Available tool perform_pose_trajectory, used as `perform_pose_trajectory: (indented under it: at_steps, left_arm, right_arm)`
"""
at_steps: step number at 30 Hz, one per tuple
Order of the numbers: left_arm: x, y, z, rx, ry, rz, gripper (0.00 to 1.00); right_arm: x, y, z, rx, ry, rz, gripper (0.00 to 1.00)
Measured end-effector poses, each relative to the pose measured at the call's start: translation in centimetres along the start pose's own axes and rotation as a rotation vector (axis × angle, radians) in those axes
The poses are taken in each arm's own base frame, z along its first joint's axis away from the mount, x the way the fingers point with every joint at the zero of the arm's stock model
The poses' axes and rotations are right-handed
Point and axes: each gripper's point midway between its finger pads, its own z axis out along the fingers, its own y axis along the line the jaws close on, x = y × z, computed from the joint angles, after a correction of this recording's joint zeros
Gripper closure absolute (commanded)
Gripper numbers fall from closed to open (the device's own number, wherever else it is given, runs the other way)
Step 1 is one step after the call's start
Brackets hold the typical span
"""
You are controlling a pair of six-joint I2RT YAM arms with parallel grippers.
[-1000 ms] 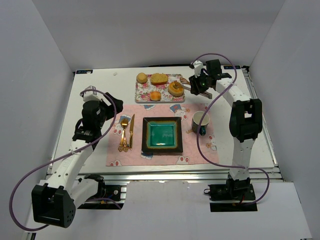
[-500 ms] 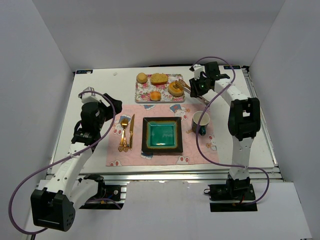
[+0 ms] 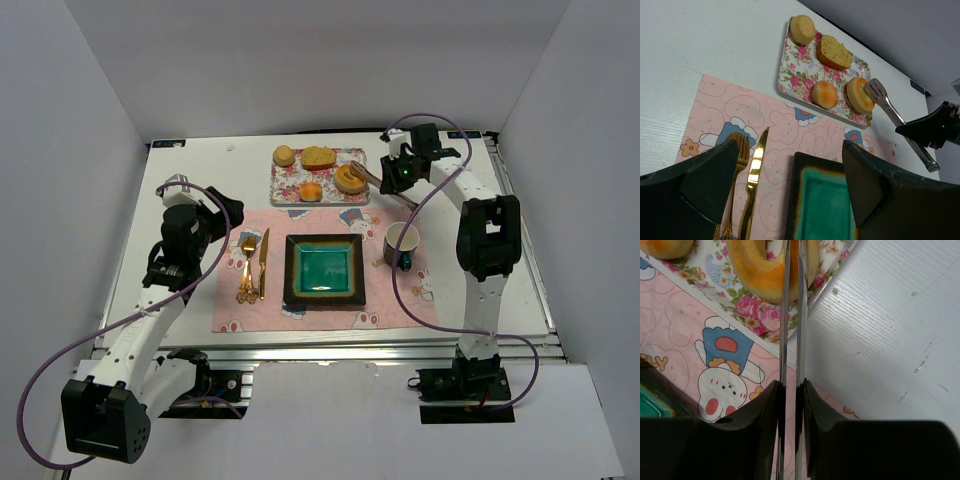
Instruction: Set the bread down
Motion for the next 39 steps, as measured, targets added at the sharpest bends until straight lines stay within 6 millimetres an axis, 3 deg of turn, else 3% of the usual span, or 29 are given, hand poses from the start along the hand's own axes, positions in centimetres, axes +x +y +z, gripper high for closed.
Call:
perform_pose_trajectory:
  at_steps: [6, 11, 14, 18, 24, 27, 31, 35, 39]
  left_arm:
    - [0.0, 0.0, 0.0, 0.000, 0.000, 0.000, 0.07]
    - [0.0, 0.0, 0.0, 0.000, 0.000, 0.000, 0.07]
    - [0.0, 0.0, 0.0, 0.000, -0.001, 0.000, 0.07]
    - [-0.1, 0.0, 0.0, 0.001, -0.003, -0.001, 0.07]
    - [-0.4, -0.2, -0.3, 0.004, -0.015, -0.001, 0.06]
    - [-0.6, -0.2, -0.4, 0.007, -0.021, 0.000, 0.06]
    - [-0.7, -0.3, -0.5, 0.010, -0.025, 0.001, 0.06]
    - [-0.7, -0.3, -0.5, 0.010, -0.025, 0.001, 0.06]
    - [-0.7, -0.3, -0.5, 0.010, -0.025, 0.001, 0.06]
  right_arm:
    - [-0.9, 0.5, -0.9, -0.030, -0.031, 0.016, 1.00]
    - [-3.3, 1.9, -3.2, -0.070, -0.103, -0.003, 1.00]
    - [-4.8, 3.4, -5.3, -0.108, -0.154, -0.038, 1.00]
    - [-4.6, 7.0, -8.6, -0.168, -0.189, -0.151, 1.00]
    - [0.6, 15.9, -12.0, -0.285, -0.145, -0.398, 1.00]
    - [3.9, 19.0, -12.7, -0.338, -0.103, -0.481, 1.00]
    - [7.4, 19.5, -12.7, -0.322, -0.041, -0.546, 0.97]
    - [9.8, 19.2, -11.9, -0.296, 0.024, -0.579, 0.88]
    - [10.2, 18.9, -11.4, -0.273, 0.048, -0.601, 0.77]
